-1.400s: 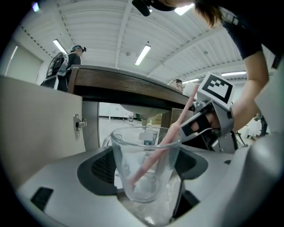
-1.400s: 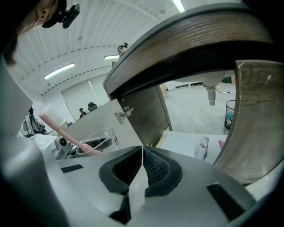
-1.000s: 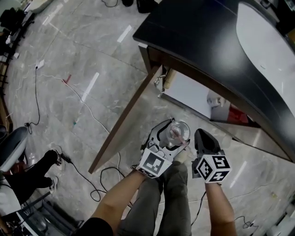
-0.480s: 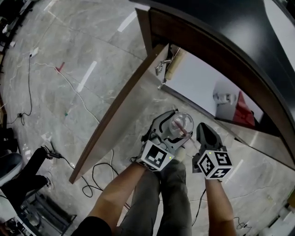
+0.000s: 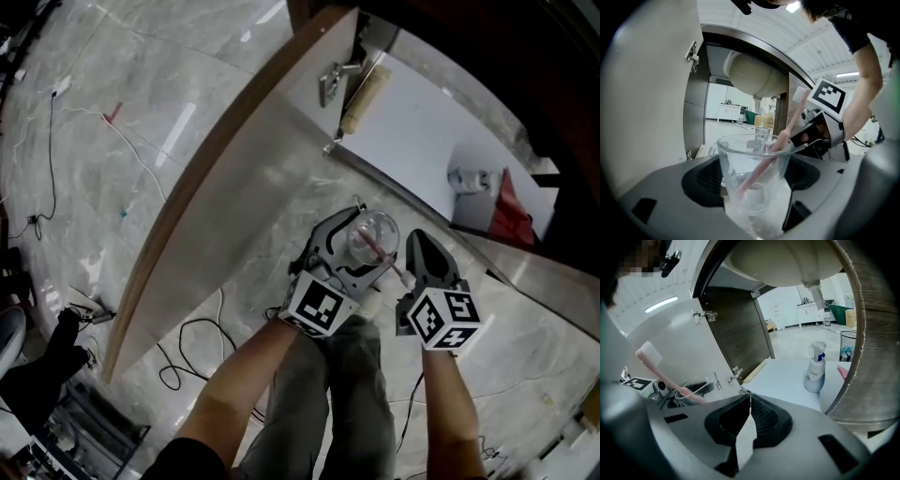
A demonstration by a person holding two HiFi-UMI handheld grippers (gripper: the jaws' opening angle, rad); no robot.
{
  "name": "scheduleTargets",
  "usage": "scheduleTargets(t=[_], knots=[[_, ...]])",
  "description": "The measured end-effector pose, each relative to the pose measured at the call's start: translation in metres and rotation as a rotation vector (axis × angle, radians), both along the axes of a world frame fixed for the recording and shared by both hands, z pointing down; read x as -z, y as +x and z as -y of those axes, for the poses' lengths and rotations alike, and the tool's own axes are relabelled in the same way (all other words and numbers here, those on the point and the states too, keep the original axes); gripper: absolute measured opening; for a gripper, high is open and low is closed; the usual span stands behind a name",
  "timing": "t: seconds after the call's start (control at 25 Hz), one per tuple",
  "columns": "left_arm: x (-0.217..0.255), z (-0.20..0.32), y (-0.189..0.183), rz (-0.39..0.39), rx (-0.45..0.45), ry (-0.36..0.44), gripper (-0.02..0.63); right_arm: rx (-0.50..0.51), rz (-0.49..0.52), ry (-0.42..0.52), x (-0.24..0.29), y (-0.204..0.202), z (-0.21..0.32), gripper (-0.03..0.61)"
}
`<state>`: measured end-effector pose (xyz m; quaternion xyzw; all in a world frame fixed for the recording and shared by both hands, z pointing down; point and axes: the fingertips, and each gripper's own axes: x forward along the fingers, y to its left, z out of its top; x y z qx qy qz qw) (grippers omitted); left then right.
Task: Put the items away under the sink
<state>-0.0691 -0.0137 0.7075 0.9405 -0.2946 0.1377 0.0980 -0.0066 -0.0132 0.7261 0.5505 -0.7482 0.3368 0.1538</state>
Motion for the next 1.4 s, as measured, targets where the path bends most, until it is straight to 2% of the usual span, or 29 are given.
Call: scheduleTargets(t=[0.2, 0.36, 0.8, 1.12, 1.28, 1.4], knots=[[-0.02, 0.009, 0.005, -0.005, 0.032, -0.004, 0.382, -0.002, 0.004, 0.013, -0.019, 0.005, 0.005, 0.037], [-0.027, 0.029, 0.013, -0.038, 0.069, 0.015, 0.382, -0.029, 0.01, 0.022, -0.035, 0.012, 0.013, 0.037], [-0.058, 0.074, 0.028, -0.042, 0.088, 0.051, 0.382, -0.025, -0.013, 0.051, -0.068, 0.022, 0.044, 0.037], [-0.059, 0.103, 0.034, -0.066, 0.124, 0.074, 0.382, -0.04, -0.004, 0.073, -0.077, 0.026, 0.06, 0.037], [-0.063, 0.114, 0.042, -0.042, 0.106, 0.1, 0.382, -0.041, 0.007, 0.078, -0.08, 0.027, 0.065, 0.037], [-0.07, 0.123, 0.042, -0.035, 0.133, 0.089, 0.382, -0.044, 0.014, 0.082, -0.083, 0.03, 0.071, 0.037]])
